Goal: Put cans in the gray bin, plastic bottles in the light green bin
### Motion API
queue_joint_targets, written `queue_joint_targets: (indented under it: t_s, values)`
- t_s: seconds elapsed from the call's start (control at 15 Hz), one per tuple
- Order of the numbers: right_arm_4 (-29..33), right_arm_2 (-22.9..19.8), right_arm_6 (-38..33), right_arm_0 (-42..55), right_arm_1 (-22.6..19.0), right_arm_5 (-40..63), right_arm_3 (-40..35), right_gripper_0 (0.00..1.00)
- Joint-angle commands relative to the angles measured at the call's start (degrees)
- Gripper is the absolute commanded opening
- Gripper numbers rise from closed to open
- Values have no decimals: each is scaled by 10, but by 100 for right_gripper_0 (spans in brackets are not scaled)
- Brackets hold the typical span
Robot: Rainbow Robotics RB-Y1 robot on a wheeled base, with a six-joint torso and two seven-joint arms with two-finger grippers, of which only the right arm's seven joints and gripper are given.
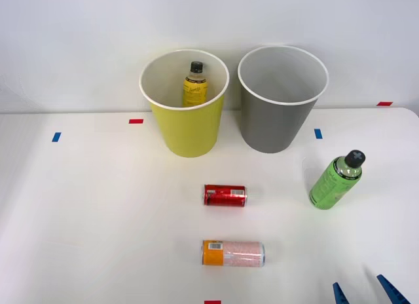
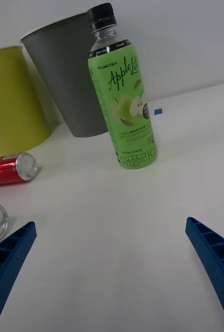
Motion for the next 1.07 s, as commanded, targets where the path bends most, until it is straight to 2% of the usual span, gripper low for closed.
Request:
queue_joint_targets:
  t_s: [0.07,1.07]
  values:
    - [0,0,0,0,0,0,0,100]
    - [0,0,0,0,0,0,0,100]
